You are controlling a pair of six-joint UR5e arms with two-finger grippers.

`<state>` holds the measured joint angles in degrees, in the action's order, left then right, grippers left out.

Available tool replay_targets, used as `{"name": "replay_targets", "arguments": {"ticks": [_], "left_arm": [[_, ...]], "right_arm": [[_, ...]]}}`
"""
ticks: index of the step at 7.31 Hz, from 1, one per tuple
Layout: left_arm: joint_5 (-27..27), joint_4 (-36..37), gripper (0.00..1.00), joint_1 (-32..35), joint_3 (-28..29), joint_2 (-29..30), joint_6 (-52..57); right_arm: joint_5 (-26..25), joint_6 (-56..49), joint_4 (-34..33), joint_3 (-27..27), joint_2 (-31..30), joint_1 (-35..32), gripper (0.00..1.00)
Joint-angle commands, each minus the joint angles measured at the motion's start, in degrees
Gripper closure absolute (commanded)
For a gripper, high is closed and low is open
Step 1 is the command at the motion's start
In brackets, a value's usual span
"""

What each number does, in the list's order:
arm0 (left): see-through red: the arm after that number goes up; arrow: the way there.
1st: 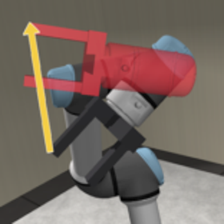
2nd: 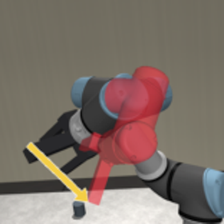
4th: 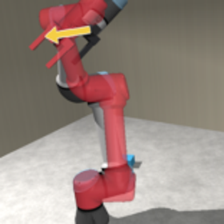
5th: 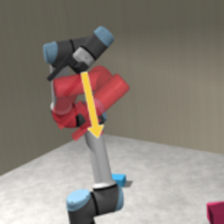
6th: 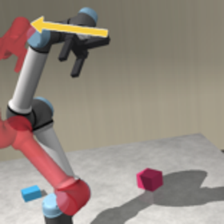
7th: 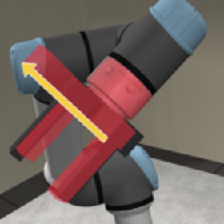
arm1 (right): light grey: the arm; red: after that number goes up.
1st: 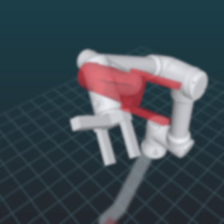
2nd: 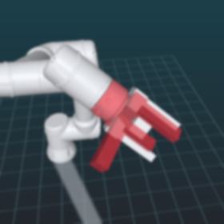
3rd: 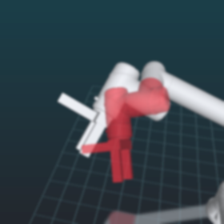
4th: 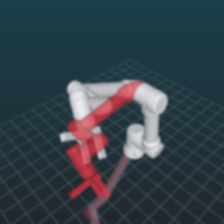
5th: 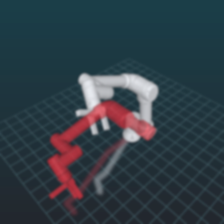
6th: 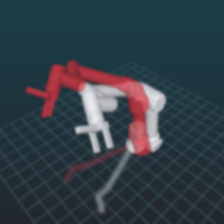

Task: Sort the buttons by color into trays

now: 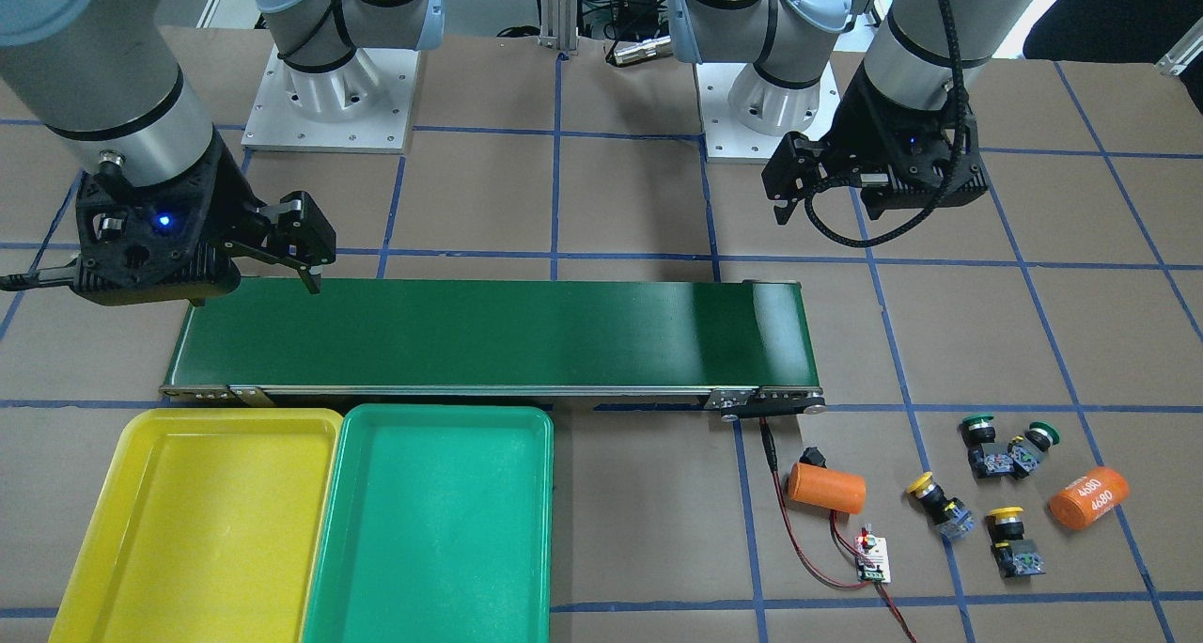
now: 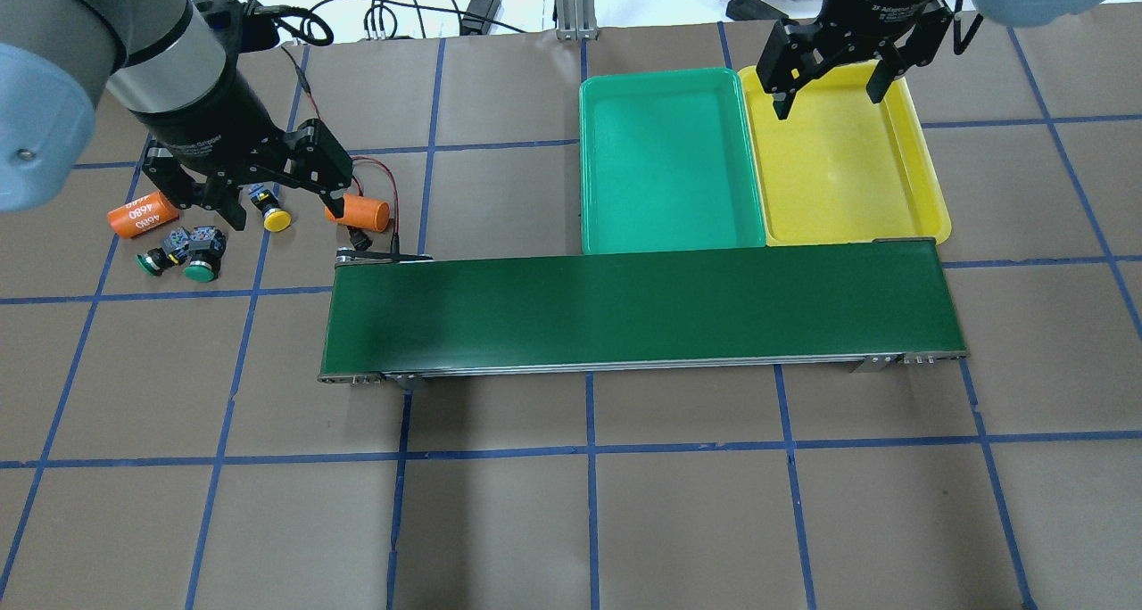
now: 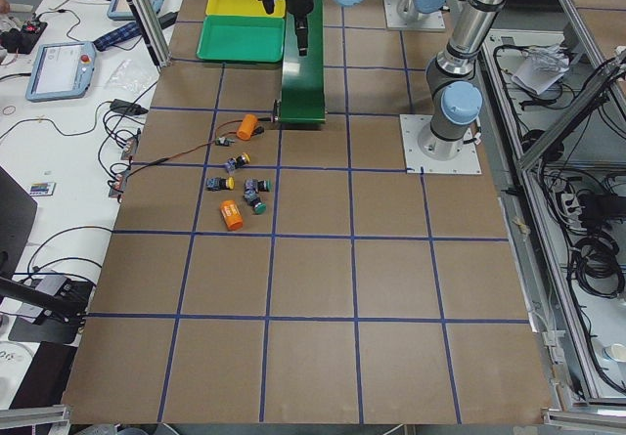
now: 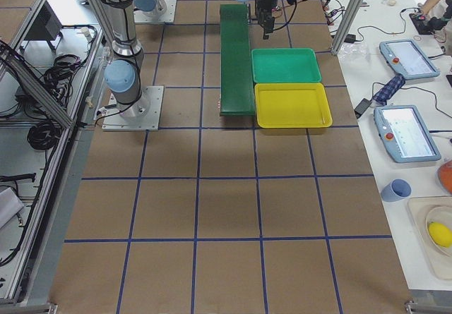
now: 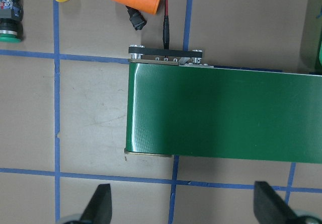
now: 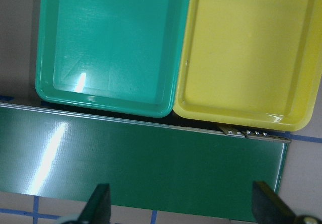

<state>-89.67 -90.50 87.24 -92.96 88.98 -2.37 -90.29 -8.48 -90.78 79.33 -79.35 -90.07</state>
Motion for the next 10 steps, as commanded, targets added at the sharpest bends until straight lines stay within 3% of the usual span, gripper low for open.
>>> {"name": "replay_targets", "arguments": {"ticks": [1,4,10], "left_arm": [[0.0,-0.1,0.0,-0.1,0.0,-0.2,0.1],[0.2,-0.1,0.0,-0.2,0.0,-0.2,0.0],[0.1,-1.0,0.0,-0.3,0.0,-0.3,0.0]], "right_arm": [[0.3,0.1,0.1,-0.1,-0.2,-0.2,0.0],[-0.6,-0.1,-0.5,3.5,1.8,-1.0,0.0],[-0.1,0.2,-0.2,1.8,-2.4,-0.6,0.0]]}}
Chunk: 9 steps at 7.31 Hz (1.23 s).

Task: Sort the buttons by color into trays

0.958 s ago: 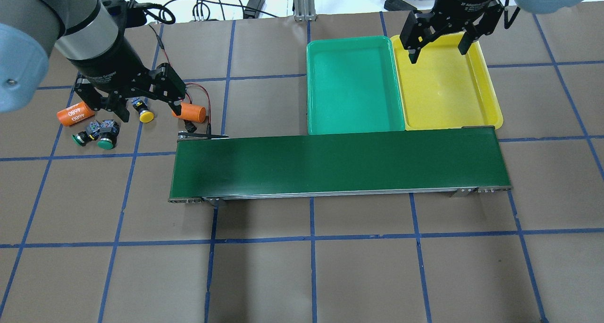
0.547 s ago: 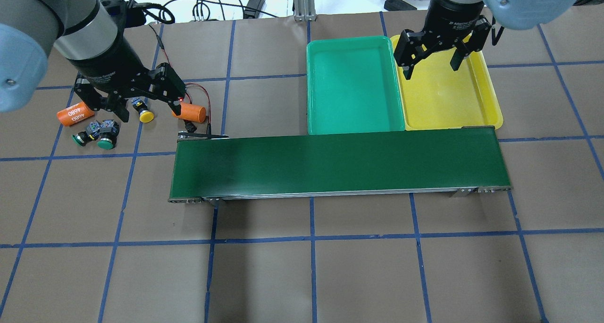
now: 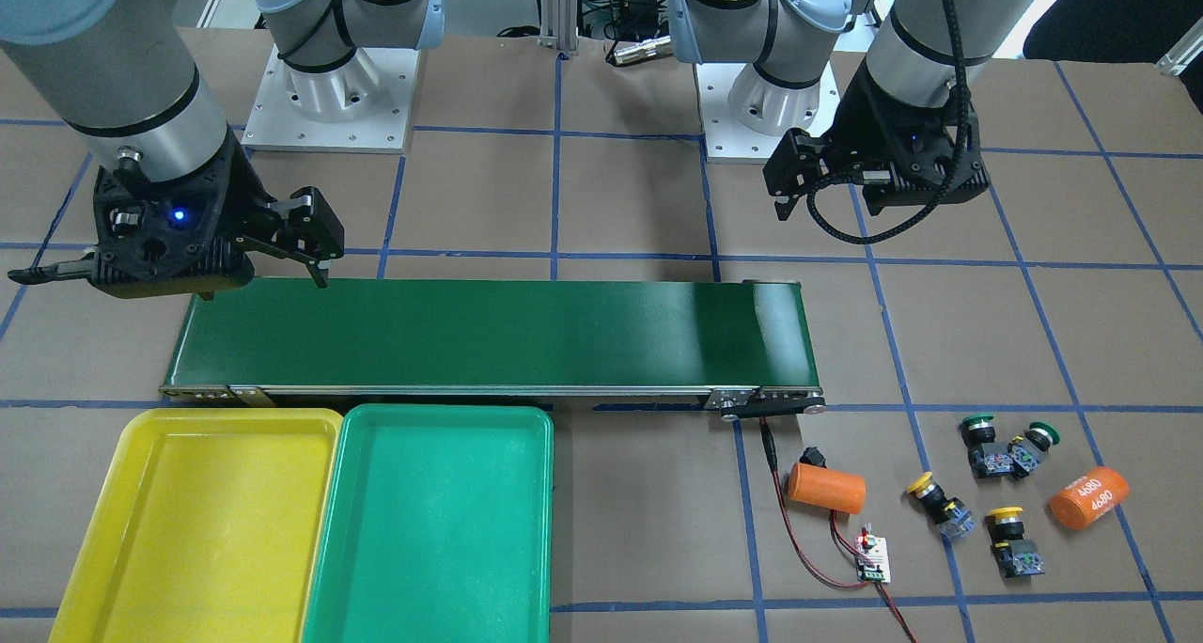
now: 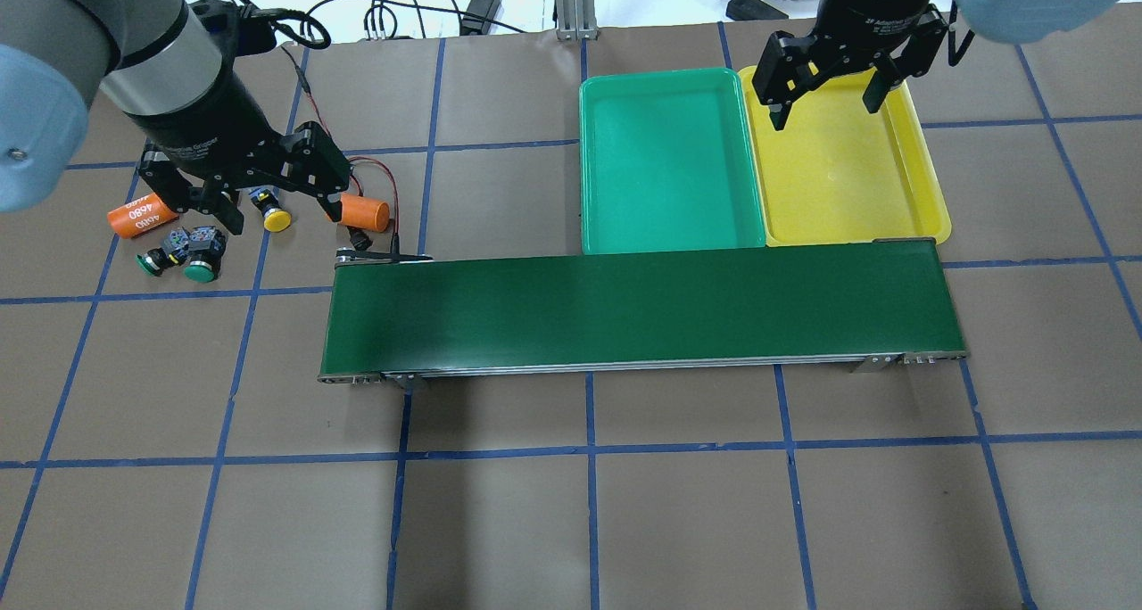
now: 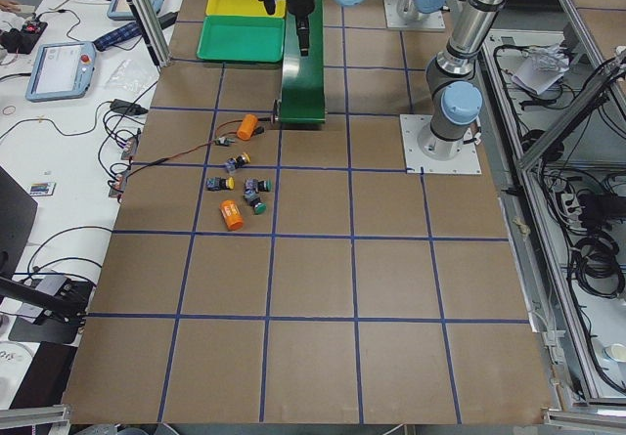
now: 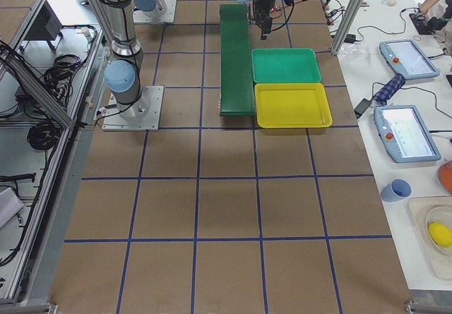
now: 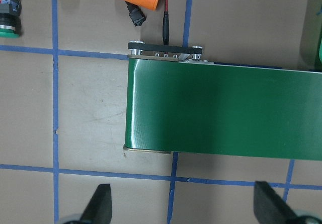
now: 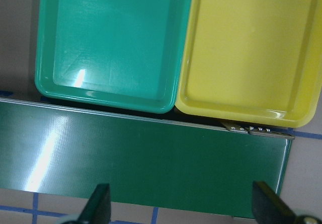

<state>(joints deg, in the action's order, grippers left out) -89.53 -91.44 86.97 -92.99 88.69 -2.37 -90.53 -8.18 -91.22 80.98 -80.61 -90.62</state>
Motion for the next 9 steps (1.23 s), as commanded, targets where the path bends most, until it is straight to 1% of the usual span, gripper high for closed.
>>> {"name": "replay_targets", "arguments": {"ticks": [1,4,9], "left_arm": [[0.1,0.1,0.0,0.0,0.0,0.0,0.0],[-0.3,0.1,0.0,-0.1,0.0,-0.4,0.0],[-0.5,0.6,0.0,-0.5,0.0,-0.3,0.1]], "right_arm": [[0.1,-0.1,0.2,0.1,-0.6,0.3,0.0],[0.0,-0.1,0.1,0.3,-0.5,1.4,0.0],[-0.2,0.0,0.0,0.8,-0.6,1.1,0.0]]}}
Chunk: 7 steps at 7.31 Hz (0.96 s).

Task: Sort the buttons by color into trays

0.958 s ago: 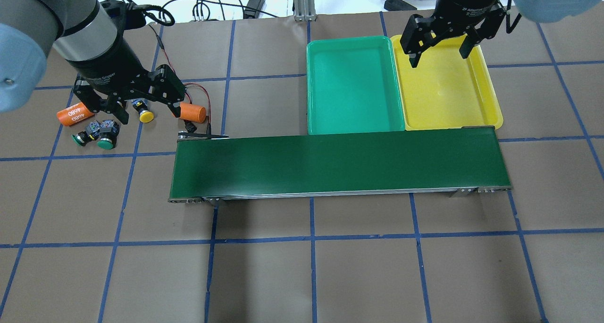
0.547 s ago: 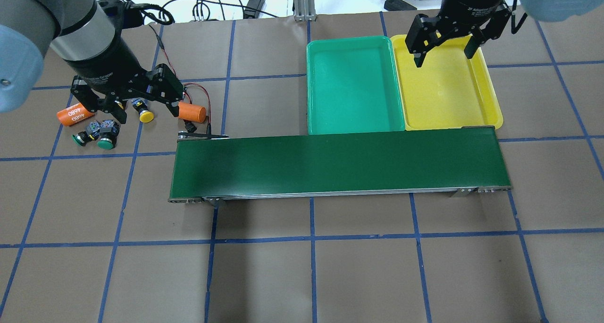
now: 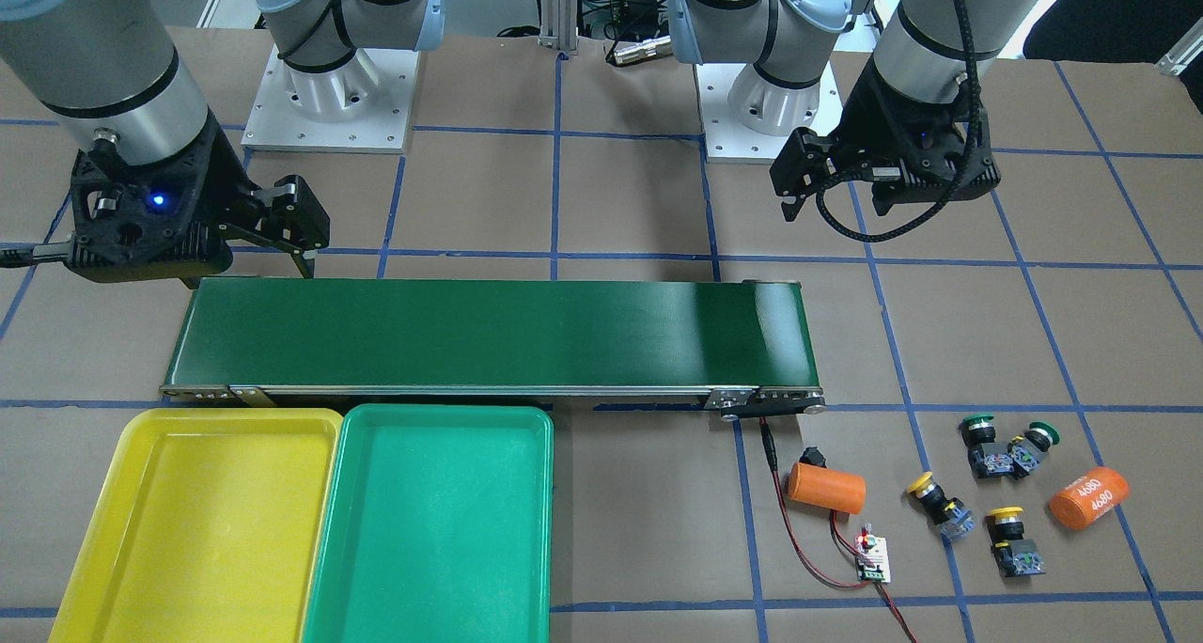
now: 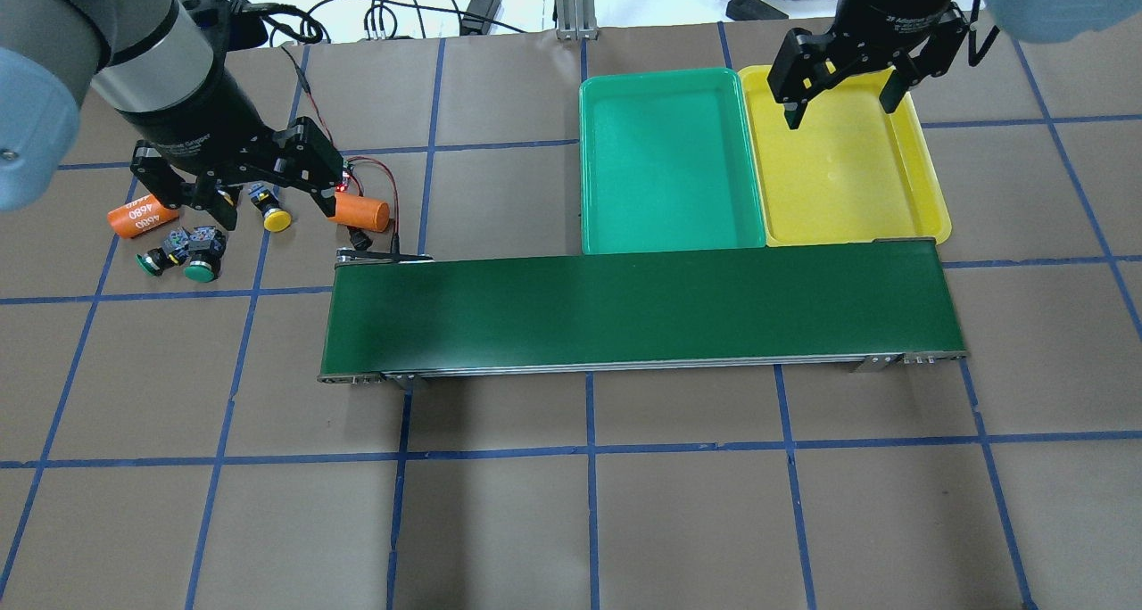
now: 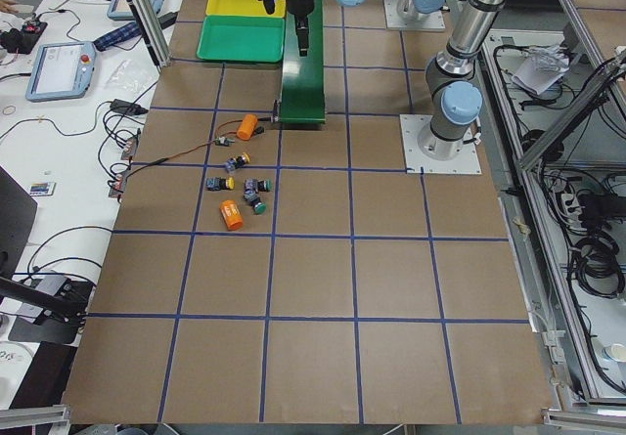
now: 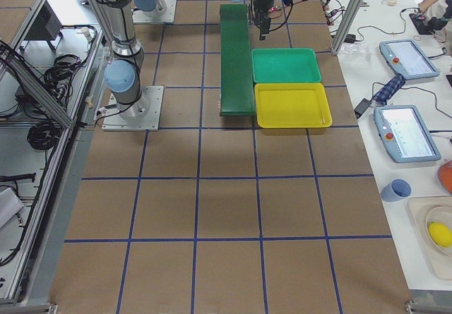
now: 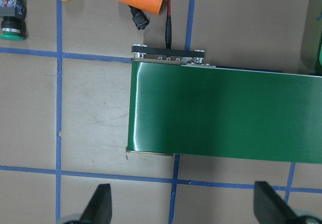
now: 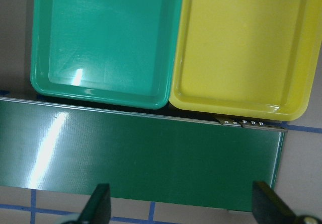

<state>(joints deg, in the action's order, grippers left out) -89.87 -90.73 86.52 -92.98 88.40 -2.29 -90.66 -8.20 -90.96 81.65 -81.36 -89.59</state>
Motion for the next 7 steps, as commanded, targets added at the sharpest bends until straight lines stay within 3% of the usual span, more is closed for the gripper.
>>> {"name": "replay_targets", "arguments": {"ticks": [1,5,7], "left_arm": [[-0.1,0.1,0.0,0.0,0.0,0.0,0.0],[0.4,2.0,0.0,-6.7,0.0,1.4,0.0],[-0.1,10.6,0.0,-13.0,-0.9,4.0,-0.8]], "right_arm": [[-0.2,0.0,0.0,0.2,-0.2,0.3,0.0],[-0.2,-0.1,0.1,0.0,-0.6,0.0,0.0],[-0.8,-0.5,0.2,-0.4,-1.3,0.1,0.0]]}}
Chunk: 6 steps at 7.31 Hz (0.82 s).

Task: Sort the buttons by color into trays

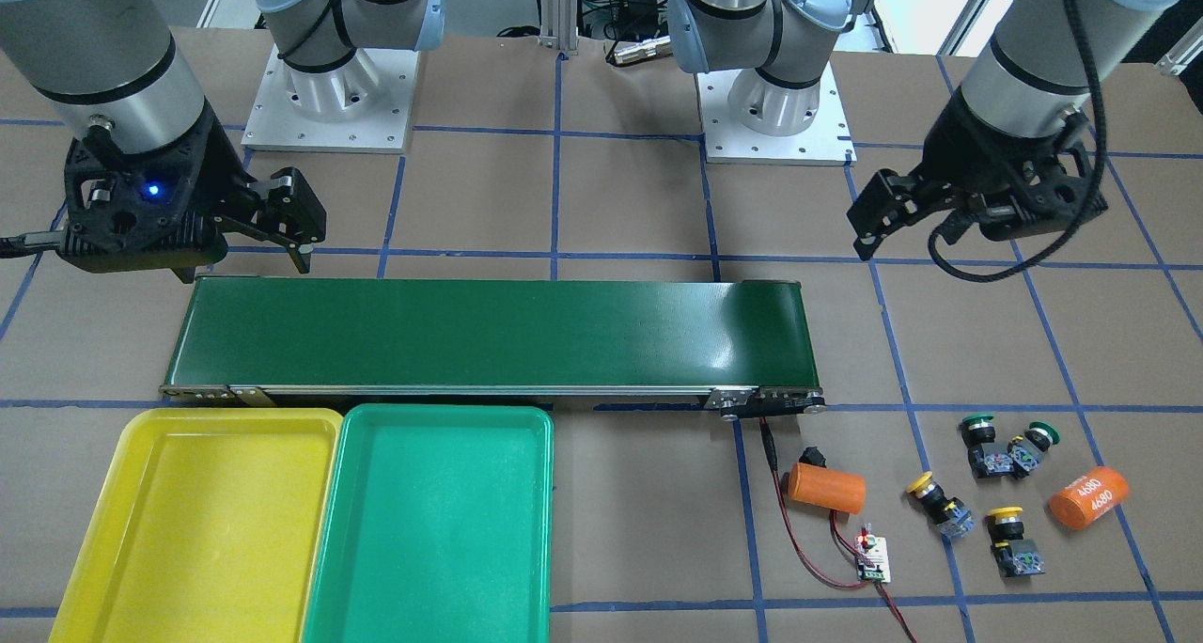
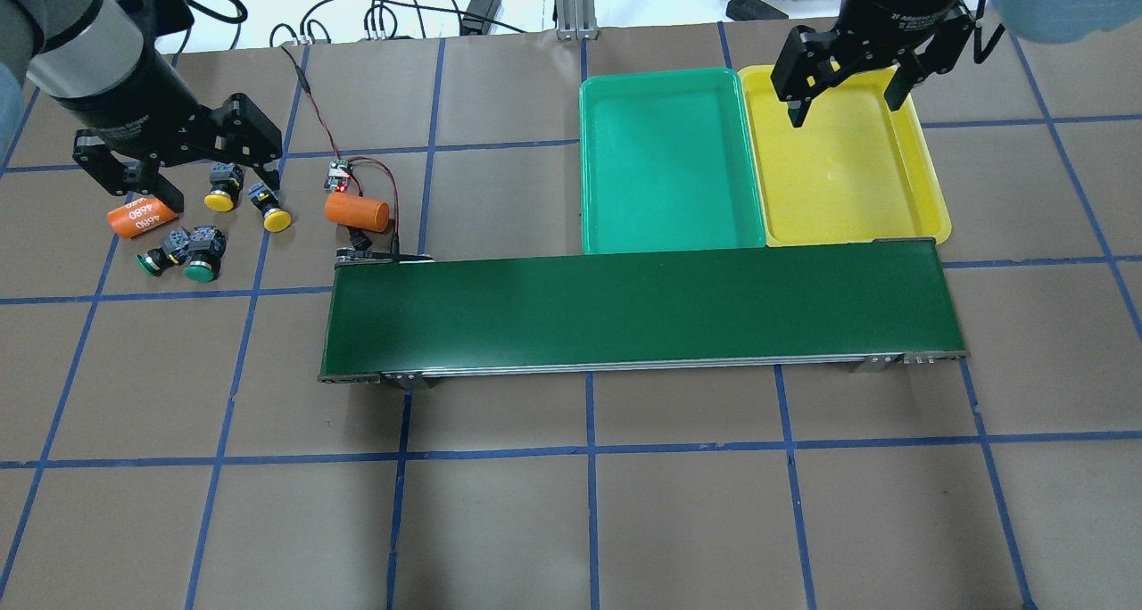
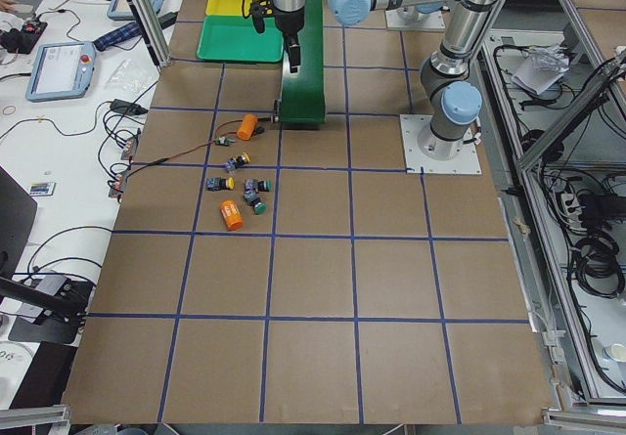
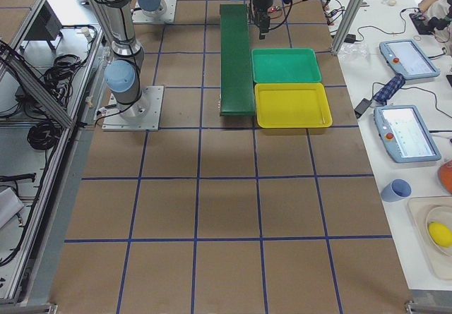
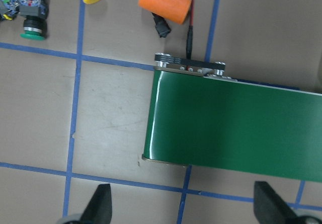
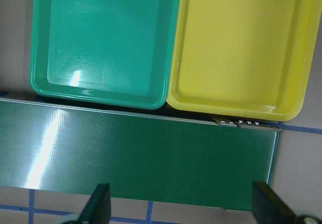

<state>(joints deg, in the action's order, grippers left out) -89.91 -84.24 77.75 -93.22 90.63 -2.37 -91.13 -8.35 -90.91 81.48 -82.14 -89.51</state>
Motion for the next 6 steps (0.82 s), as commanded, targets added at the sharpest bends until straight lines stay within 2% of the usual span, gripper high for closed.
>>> {"name": "replay_targets", "arguments": {"ticks": [1,2,4,6], "left_arm": [[-0.3,5.1,0.0,-8.0,-1.0,4.3,0.1],[-0.2,5.9,0.0,-11.7,0.0,6.7,1.0],[-0.4,16.6,0.0,-16.6,-0.6,12.3,5.6],[-0.4,19.1,0.0,-20.2,1.5,19.2,5.9]], "right_arm": [[-0.3,0.0,2.6,0.2,-1.5,0.2,0.0],[0.5,0.2,3.0,0.4,-1.4,0.5,0.0],[0.8,0.2,2.8,0.7,-1.2,1.4,0.0],[3.3,0.2,2.6,0.7,-1.1,1.5,0.0]]}}
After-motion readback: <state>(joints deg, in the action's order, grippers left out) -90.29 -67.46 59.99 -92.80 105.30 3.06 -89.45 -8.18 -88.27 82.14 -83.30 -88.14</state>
